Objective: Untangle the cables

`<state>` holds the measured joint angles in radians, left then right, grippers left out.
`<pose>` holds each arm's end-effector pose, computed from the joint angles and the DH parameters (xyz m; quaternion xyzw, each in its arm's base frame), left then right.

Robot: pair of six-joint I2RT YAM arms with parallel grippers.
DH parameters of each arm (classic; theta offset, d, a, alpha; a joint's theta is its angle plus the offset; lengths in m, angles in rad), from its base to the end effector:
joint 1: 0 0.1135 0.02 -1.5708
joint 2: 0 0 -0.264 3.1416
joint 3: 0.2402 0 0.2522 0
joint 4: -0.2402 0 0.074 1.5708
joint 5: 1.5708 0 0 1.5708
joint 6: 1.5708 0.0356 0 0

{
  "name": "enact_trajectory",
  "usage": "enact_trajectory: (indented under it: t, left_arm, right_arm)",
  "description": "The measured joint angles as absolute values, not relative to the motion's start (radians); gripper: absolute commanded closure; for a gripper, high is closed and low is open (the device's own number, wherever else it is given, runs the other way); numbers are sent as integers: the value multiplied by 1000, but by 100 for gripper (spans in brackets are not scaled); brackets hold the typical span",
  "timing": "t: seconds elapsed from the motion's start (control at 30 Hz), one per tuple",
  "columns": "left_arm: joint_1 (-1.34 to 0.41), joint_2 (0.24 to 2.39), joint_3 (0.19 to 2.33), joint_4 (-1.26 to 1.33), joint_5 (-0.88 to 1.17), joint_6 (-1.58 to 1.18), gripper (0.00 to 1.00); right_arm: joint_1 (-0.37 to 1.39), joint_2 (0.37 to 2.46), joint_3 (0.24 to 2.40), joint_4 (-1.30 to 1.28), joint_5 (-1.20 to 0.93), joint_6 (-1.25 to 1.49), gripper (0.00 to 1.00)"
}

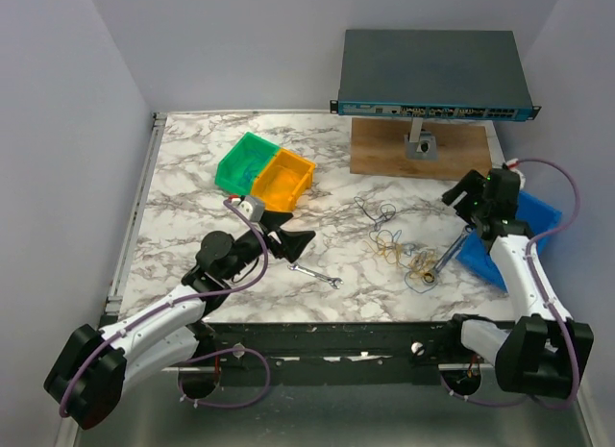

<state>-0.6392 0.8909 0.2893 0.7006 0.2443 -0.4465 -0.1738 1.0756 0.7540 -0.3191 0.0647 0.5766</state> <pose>0.1537 -0.1250 0.2404 0.1540 0.6545 -0.4501 0.5877 0.2298 -0.0427 0.2598 0.3409 0.8259 0.0613 0.4450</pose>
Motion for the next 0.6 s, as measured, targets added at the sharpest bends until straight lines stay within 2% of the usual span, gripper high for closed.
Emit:
enact_trajectory:
  t: [0.2, 0.37, 0.53, 0.6]
  left_arm:
    - [-639, 894, 290, 698, 244, -441, 11]
    - [-639, 894, 290, 693, 244, -437, 11]
    - [-639, 894, 290, 690, 244, -437, 11]
    - [-639, 894, 290, 687, 244, -436, 11]
  right_arm:
    - [54, 1148, 754, -270, 6, 493, 22]
    - [115, 1196, 756, -252, 19, 477, 18]
    - [211, 1325, 791, -236, 63, 468, 3]
    - [246, 1388, 808, -225, 69, 465, 0]
